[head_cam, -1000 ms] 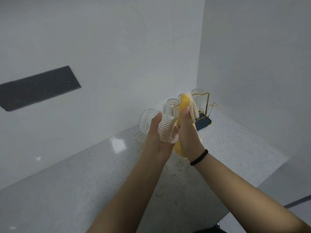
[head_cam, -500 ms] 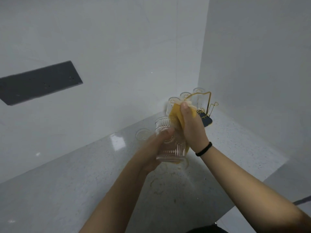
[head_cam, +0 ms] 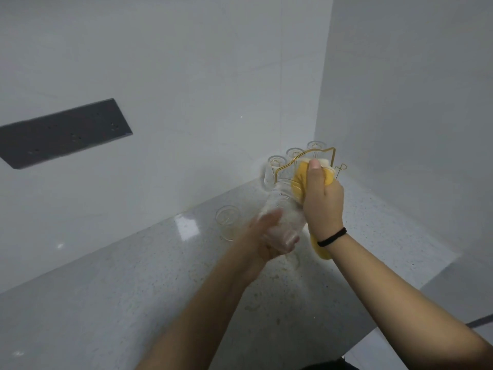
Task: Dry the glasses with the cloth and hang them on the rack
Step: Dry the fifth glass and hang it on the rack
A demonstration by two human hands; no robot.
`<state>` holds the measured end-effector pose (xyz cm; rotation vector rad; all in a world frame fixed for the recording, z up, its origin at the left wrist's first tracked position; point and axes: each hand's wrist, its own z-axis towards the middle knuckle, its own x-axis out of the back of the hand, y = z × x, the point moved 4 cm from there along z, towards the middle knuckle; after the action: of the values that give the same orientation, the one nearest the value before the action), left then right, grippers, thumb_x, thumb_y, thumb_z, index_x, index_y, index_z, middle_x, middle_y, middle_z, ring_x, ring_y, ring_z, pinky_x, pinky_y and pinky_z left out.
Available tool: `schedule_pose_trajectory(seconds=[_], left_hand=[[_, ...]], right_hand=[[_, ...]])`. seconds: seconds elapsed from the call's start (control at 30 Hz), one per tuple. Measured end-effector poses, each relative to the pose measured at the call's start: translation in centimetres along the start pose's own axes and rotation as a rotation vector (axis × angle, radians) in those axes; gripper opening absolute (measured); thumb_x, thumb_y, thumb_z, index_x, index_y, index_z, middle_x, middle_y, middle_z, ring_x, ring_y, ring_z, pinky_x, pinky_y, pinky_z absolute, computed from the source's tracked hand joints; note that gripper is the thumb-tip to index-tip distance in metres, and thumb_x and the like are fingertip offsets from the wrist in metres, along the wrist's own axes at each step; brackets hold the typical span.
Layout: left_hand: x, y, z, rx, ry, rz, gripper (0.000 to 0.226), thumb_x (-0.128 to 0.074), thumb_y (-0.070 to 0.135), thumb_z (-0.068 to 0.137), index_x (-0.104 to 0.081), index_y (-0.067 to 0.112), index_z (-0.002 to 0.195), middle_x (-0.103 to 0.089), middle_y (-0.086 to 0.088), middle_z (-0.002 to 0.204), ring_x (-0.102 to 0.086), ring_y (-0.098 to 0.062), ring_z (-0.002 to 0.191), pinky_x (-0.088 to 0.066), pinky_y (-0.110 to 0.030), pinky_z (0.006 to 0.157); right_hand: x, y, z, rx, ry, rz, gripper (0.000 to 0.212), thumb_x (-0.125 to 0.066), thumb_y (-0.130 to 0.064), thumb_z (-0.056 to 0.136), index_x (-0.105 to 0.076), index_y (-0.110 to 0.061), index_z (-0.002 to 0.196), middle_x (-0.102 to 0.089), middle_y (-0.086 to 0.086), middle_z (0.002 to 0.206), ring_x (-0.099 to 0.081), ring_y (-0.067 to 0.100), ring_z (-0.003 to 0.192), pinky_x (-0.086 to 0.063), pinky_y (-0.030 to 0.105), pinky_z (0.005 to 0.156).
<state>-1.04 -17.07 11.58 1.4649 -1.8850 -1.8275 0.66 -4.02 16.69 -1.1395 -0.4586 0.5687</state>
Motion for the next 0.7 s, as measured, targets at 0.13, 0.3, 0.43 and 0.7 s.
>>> schedule_pose_trajectory(seconds=[0.13,0.3,0.43,0.7], left_hand=[[-1.3,-0.8,-0.5,0.194,-0.315,-0.416,0.059,-0.061,0.050,0.080,-0.066,0.005,0.119,-0.064,-0.018,0.114,-0.068,-0.027,0.087,-0.057,-0.030,0.071],[-0.3,-0.5,0.6,-0.250,0.150,0.356,0.071,-0.076,0.053,0.063,-0.048,0.027,0.123,-0.065,-0.003,0.115,-0.072,-0.019,0.091,-0.061,-0.041,0.075],[-0.4,-0.1,0.6,-0.147,0.066,0.058,0.041,-0.076,0.039,0.068,-0.068,0.025,0.105,-0.074,-0.004,0.096,-0.072,-0.021,0.077,-0.059,-0.030,0.060],[-0.9,-0.5,0.5,-0.278,0.150,0.328,0.073,-0.077,0.048,0.073,-0.040,0.022,0.130,-0.061,-0.007,0.120,-0.070,-0.022,0.095,-0.061,-0.036,0.072]], right_hand=[[0.9,0.1,0.1,0.008,-0.017,0.251,0.043,-0.038,-0.033,0.092,-0.035,-0.021,0.051,-0.034,-0.013,0.042,-0.032,0.006,0.040,-0.026,0.019,0.040],[1.2,0.7,1.7,-0.024,0.080,-0.127,0.055,-0.038,-0.033,0.097,-0.029,-0.021,0.044,-0.028,-0.011,0.037,-0.031,0.006,0.030,-0.019,0.016,0.036],[1.0,1.0,0.8,-0.010,0.071,-0.030,0.053,-0.039,-0.040,0.094,-0.030,-0.025,0.044,-0.032,-0.011,0.031,-0.031,0.003,0.031,-0.022,0.013,0.036],[1.6,0.8,1.5,0.014,0.106,-0.066,0.054,-0.041,-0.034,0.095,-0.030,-0.023,0.043,-0.032,-0.008,0.029,-0.032,0.006,0.029,-0.018,0.012,0.032]])
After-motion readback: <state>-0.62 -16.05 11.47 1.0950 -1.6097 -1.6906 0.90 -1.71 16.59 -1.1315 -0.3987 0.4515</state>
